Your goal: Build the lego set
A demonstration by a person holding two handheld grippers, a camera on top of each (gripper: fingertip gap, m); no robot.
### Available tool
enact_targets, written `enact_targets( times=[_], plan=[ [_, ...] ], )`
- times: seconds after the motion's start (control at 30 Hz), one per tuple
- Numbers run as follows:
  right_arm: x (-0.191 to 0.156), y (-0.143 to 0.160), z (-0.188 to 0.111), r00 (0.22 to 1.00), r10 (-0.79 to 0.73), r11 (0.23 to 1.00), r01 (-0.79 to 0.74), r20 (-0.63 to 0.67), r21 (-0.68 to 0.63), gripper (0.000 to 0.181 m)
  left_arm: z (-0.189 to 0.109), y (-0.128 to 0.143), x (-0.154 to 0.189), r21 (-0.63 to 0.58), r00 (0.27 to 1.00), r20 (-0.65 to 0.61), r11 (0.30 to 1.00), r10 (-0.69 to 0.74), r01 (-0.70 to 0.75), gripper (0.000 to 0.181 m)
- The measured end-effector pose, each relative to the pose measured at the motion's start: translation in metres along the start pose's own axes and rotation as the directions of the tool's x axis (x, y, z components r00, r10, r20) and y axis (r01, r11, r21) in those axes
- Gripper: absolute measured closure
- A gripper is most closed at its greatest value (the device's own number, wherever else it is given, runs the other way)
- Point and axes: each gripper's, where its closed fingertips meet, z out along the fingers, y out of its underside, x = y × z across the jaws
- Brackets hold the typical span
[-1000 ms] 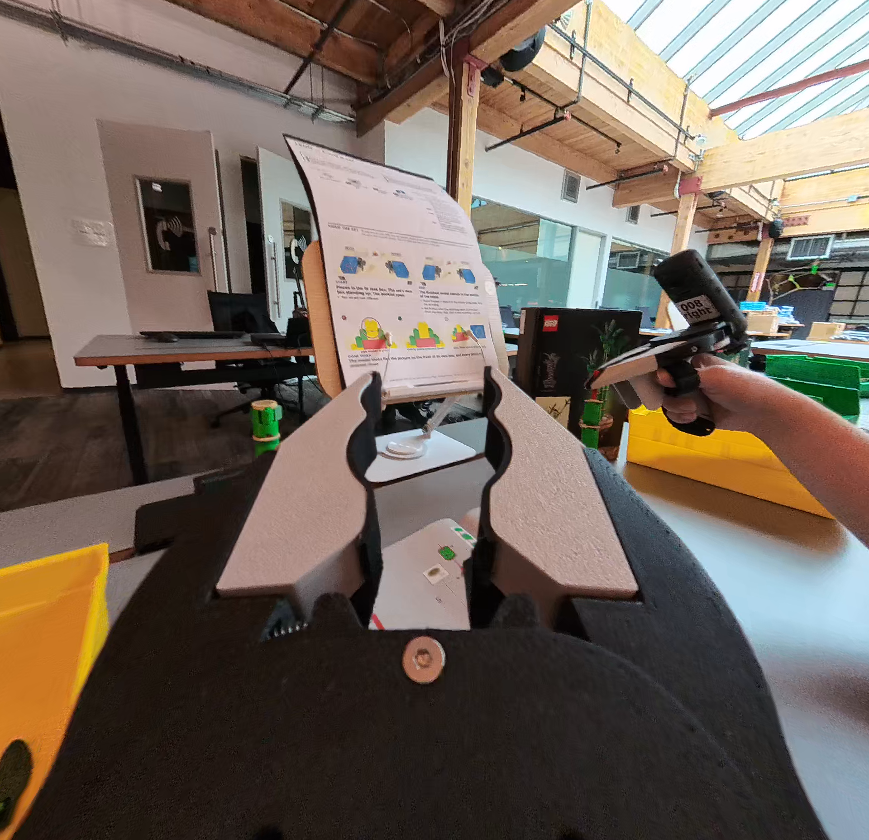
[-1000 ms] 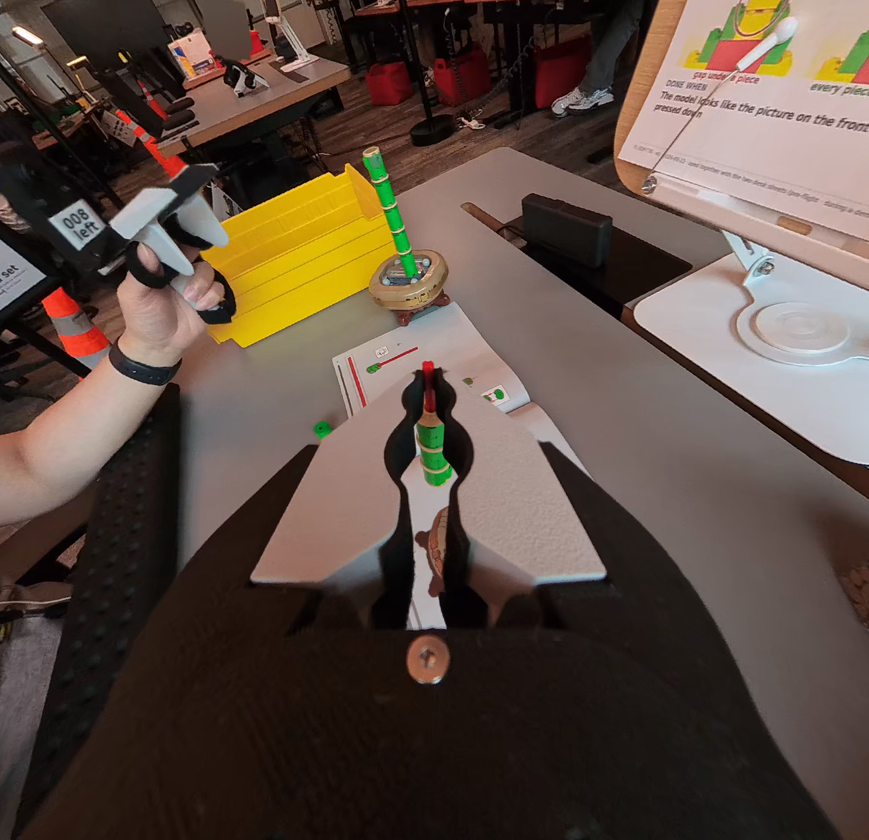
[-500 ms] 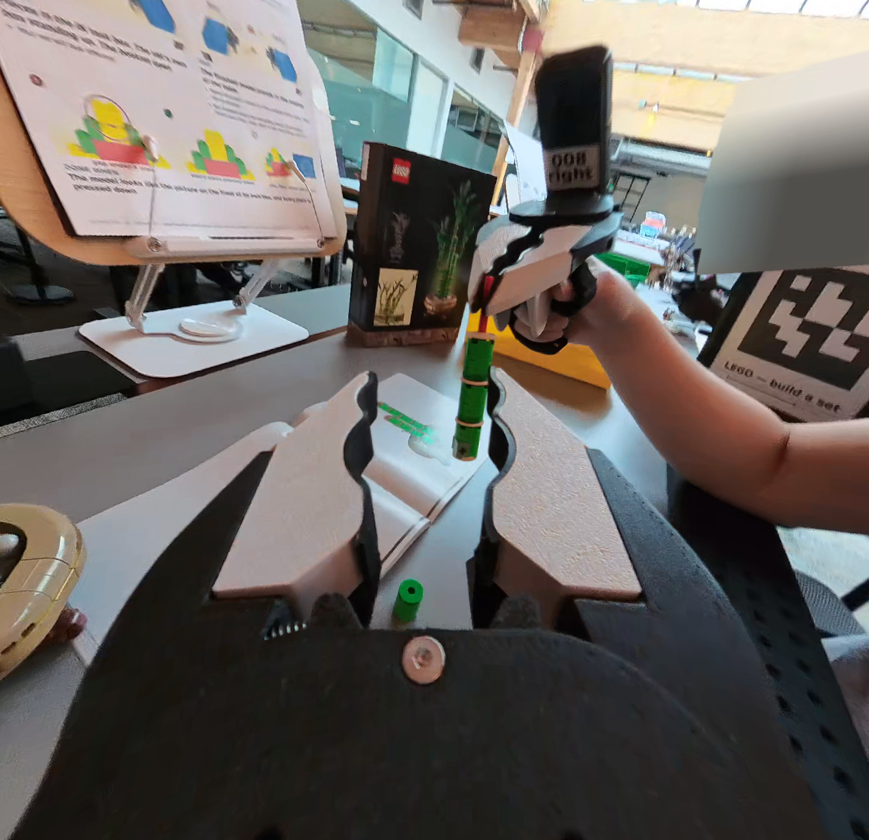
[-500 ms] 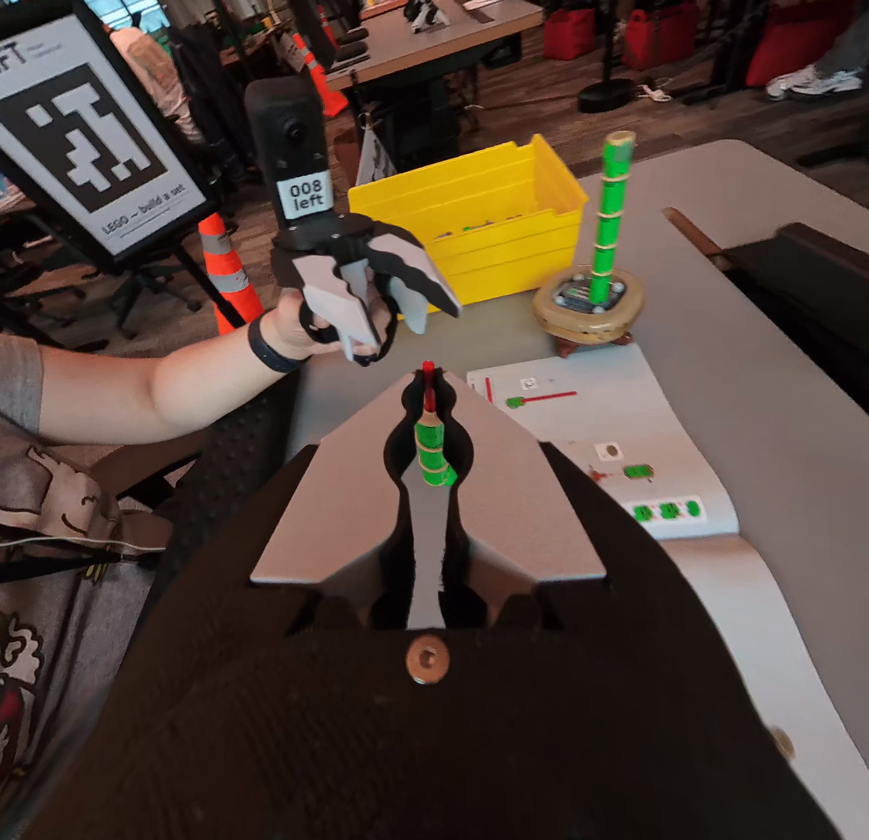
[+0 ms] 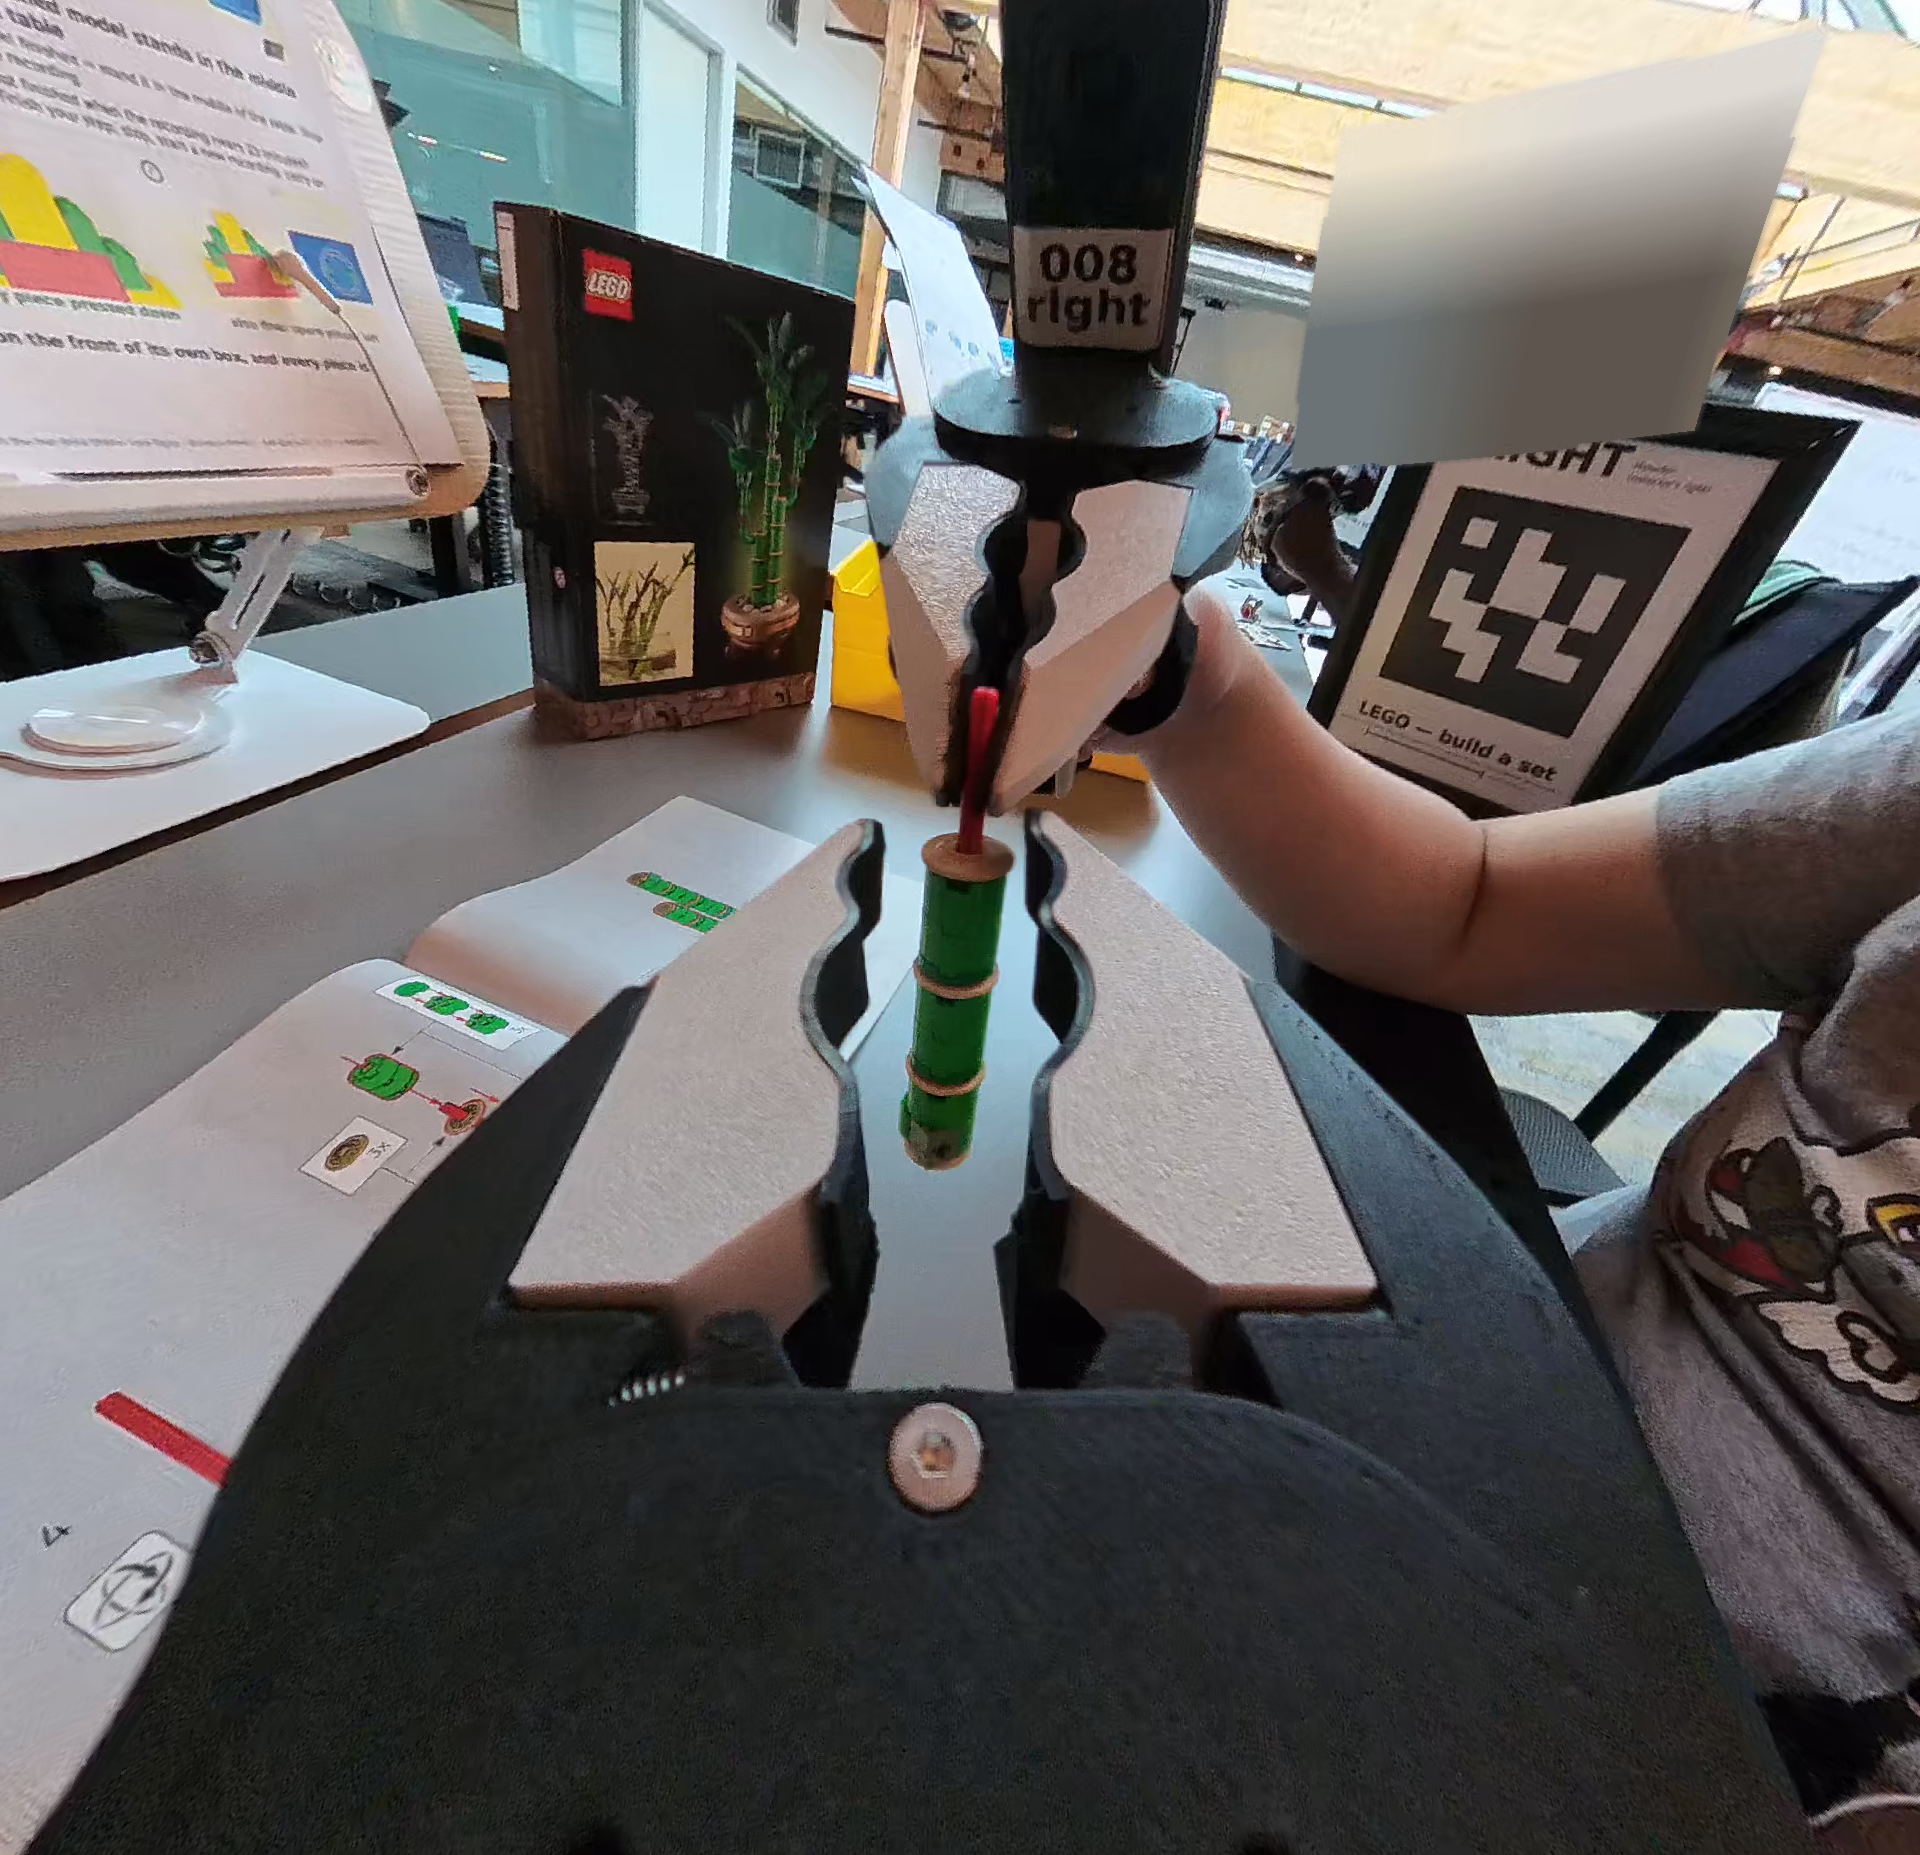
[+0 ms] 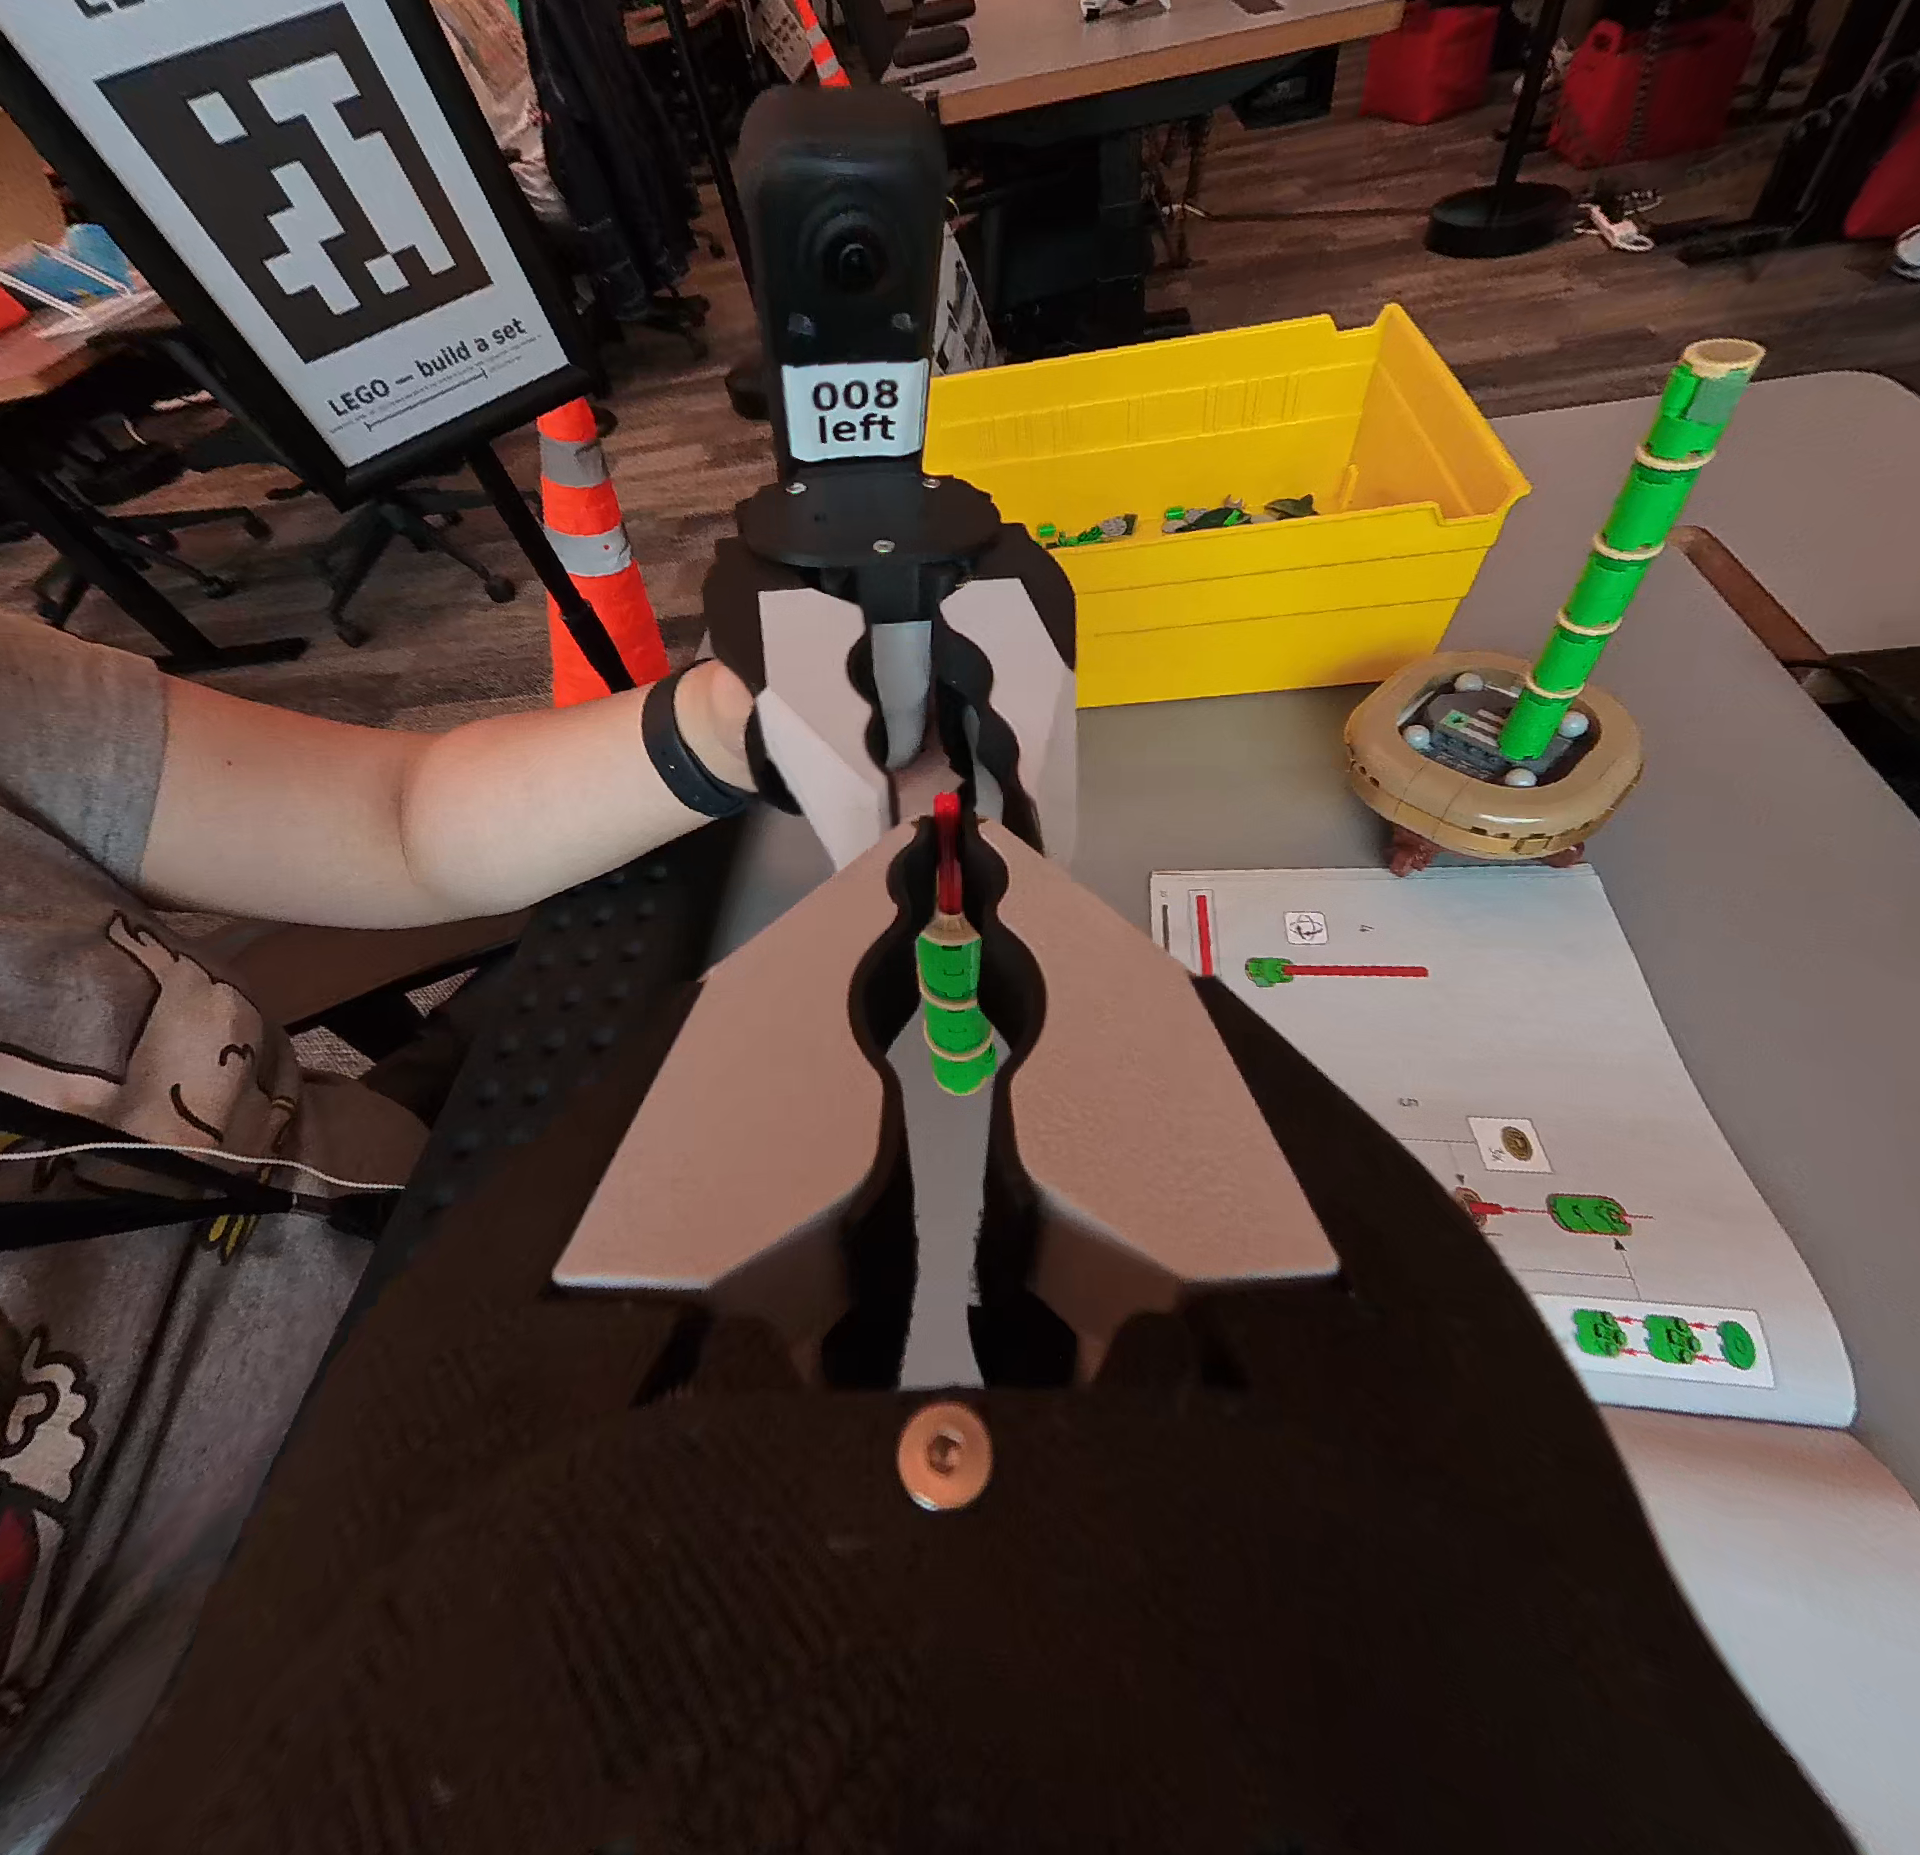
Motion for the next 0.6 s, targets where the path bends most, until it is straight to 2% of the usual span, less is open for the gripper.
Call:
enact_targets(
  times=[0.13, 0.23, 0.3, 0.33, 0.43, 0.53, 0.6],
  plan=[
    [-0.001, -0.004, -0.001, 1.0, -0.003, 1.0, 0.003, 0.012, 0.026, 0.179, -0.002, -0.002, 0.003, 0.013, 0.999, -0.038, 1.0, -0.026, 0.026, 0.169],
    [-0.001, -0.004, -0.002, 1.0, -0.006, 1.0, 0.006, 0.014, 0.03, 0.179, -0.003, -0.003, 0.004, 0.025, 0.997, -0.055, 0.998, -0.051, 0.053, 0.169],
    [0.001, -0.004, -0.002, 1.0, -0.005, 1.0, 0.005, 0.003, 0.031, 0.179, -0.003, -0.002, 0.002, 0.015, 0.997, -0.05, 0.998, -0.06, 0.061, 0.162],
    [0.004, -0.003, -0.003, 1.0, -0.002, 1.0, 0.002, -0.007, 0.026, 0.178, -0.004, -0.002, -0.004, 0.017, 0.998, -0.015, 0.998, -0.063, 0.063, 0.149],
    [0.029, 0.01, -0.007, 0.991, -0.007, 0.999, 0.002, -0.137, -0.034, 0.179, -0.011, -0.009, -0.023, 0.068, 0.994, 0.095, 0.996, -0.055, 0.049, 0.125],
    [0.057, 0.022, -0.015, 0.953, 0.002, 0.995, -0.033, -0.302, -0.095, 0.178, -0.02, -0.012, -0.041, 0.086, 0.978, 0.206, 0.996, -0.04, 0.023, 0.122],
    [0.072, 0.032, -0.02, 0.913, -0.016, 0.987, -0.052, -0.407, -0.154, 0.178, -0.022, -0.01, -0.045, 0.076, 0.974, 0.224, 0.997, -0.033, 0.017, 0.124]
  ],
)
